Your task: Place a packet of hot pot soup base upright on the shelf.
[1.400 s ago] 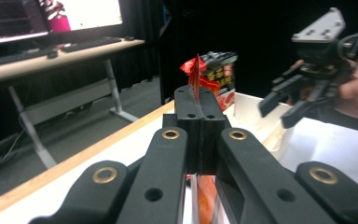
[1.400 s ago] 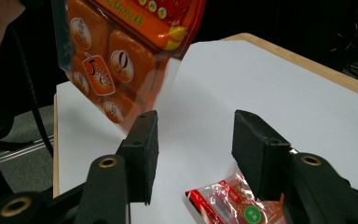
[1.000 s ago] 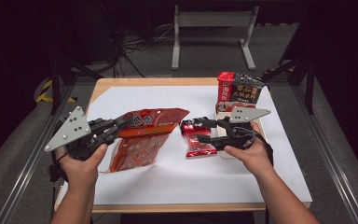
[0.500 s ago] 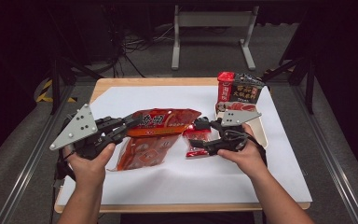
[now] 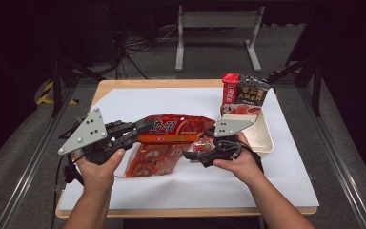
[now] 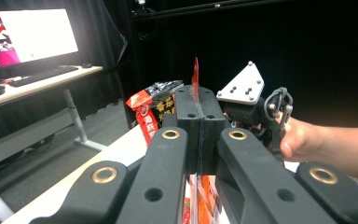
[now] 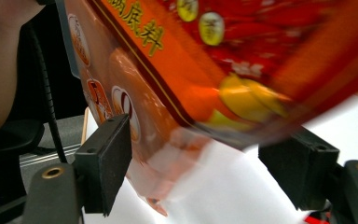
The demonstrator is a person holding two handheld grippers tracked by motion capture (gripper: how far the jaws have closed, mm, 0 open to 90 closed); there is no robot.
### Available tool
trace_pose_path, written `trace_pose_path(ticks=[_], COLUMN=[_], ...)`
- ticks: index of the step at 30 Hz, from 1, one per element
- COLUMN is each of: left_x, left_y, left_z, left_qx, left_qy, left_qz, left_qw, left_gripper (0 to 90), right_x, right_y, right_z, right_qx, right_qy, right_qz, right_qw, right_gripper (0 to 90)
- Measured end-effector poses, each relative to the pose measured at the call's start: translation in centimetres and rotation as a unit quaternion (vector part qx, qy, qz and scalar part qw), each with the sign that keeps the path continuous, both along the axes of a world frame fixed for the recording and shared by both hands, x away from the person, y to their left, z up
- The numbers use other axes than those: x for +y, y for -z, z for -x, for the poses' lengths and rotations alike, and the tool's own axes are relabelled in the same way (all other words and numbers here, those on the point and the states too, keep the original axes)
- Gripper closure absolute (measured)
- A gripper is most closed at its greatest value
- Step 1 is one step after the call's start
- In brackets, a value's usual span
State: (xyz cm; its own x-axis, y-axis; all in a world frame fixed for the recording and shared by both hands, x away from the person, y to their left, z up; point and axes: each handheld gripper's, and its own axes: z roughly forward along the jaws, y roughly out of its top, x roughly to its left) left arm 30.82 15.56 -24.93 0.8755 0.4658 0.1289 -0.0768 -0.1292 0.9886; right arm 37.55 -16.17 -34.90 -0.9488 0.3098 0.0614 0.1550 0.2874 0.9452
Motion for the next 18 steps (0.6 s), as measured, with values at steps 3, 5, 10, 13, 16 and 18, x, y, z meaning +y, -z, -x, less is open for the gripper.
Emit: trace_pose_path(ticks=[3, 5, 10, 13, 16, 18], left_x=[-0.3, -0.4, -0.6, -0.7, -0.8, -0.8], left_y=[0.0, 0.1, 0.2, 0.2, 0.4, 0.4], left_z=[0.0, 0.1, -0.1, -0.2, -0.3, -0.3], left_qx=[0.000, 0.000, 0.000, -0.004, -0.003, -0.003], left_qy=[0.006, 0.007, 0.013, 0.017, 0.019, 0.019], left_qz=[-0.003, -0.002, 0.001, -0.003, -0.002, 0.000], left_qw=[1.0000, 1.0000, 0.9999, 0.9998, 0.9998, 0.9998], left_gripper=[90.0, 90.0, 90.0, 90.0, 90.0, 90.0], right_x=[0.6, 0.7, 1.2, 1.3, 1.4, 1.4], right_y=[0.3, 0.4, 1.0, 1.5, 1.8, 1.8], right_z=[0.2, 0.2, 0.3, 0.3, 0.3, 0.3], right_qx=[-0.009, -0.012, -0.013, -0.010, -0.010, -0.010], right_qy=[-0.008, -0.012, -0.025, -0.022, -0.021, -0.023], right_qz=[-0.006, -0.010, -0.039, -0.044, -0.043, -0.042], right_qw=[0.9999, 0.9998, 0.9989, 0.9988, 0.9988, 0.9988], right_gripper=[25.7, 25.7, 24.2, 24.2, 24.8, 27.1])
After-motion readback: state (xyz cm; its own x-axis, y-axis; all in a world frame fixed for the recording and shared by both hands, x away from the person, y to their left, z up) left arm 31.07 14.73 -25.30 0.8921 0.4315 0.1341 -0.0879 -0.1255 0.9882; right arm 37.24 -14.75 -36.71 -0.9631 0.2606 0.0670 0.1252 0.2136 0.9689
